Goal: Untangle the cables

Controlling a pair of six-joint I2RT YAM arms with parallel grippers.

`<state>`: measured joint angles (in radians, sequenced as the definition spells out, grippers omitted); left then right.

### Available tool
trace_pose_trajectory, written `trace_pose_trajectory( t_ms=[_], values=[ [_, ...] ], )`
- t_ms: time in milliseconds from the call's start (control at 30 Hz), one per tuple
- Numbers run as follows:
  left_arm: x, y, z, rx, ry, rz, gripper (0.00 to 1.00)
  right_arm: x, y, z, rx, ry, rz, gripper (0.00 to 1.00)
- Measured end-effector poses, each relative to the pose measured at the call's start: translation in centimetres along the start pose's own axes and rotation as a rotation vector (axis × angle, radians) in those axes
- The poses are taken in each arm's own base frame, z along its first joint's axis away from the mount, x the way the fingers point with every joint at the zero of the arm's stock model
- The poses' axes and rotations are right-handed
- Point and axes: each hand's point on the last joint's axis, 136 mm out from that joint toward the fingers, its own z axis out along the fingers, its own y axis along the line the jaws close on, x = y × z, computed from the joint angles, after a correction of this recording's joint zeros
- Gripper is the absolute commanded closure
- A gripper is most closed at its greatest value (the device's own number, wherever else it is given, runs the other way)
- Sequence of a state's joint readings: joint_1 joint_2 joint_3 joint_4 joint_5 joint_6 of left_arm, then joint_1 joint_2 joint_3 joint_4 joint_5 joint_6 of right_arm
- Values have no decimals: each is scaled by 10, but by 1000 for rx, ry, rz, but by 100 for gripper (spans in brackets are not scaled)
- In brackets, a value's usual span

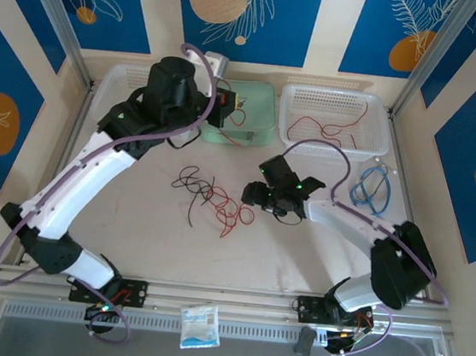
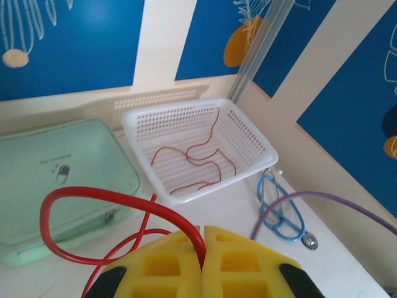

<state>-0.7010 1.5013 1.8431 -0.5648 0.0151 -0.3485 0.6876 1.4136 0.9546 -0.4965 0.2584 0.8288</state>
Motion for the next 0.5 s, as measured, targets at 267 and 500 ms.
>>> trace_pose_trajectory(
  t_ms=[267,500],
  values=[
    [-7,-14,81,114,-73,27,100,-9,-40,-76,83,-197,17,23],
    [8,-13,174,194,-165,40,99,25,-88,-94,151,-207,73,23]
  ],
)
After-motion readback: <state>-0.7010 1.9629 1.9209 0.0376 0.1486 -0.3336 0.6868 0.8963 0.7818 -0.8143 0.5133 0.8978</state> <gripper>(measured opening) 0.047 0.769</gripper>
